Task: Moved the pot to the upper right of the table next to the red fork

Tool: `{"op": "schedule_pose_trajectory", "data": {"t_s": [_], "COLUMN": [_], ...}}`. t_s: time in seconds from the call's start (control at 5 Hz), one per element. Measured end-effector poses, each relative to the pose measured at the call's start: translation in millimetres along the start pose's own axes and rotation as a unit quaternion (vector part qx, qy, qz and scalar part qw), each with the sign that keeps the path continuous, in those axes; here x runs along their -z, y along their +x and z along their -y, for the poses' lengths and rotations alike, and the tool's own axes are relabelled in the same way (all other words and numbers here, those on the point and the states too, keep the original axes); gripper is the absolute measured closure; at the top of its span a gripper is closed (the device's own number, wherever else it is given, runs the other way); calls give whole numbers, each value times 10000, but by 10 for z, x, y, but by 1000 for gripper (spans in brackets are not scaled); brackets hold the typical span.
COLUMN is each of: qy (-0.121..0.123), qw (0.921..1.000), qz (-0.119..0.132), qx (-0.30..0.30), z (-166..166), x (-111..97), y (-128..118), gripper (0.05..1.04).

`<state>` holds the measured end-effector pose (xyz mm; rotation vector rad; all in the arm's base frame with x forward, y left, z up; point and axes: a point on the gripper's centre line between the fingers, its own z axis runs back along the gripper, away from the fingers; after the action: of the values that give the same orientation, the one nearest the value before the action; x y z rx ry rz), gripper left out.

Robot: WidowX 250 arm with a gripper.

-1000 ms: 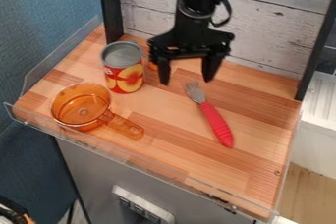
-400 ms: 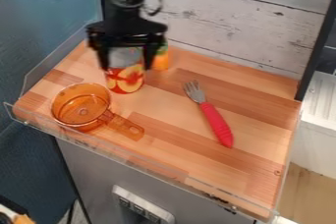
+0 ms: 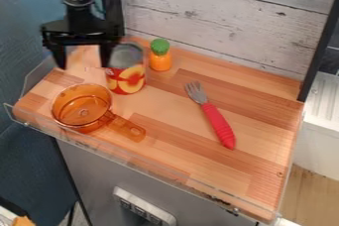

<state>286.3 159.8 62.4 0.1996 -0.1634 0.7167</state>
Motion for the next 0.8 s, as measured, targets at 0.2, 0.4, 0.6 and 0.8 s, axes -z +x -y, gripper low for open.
{"op": "schedule_pose_trajectory", "data": {"t_s": [0.2, 0.4, 0.6, 0.8], "qy": [79, 118, 38, 26], "qw": [9997, 9982, 9952, 9929], "qz": [175, 86, -68, -344], "qx": [140, 578, 974, 1138], "z": [-177, -314, -356, -350], "x": [95, 217, 304, 425], "y": [27, -84, -173, -256], "gripper": [83, 83, 83, 83]}}
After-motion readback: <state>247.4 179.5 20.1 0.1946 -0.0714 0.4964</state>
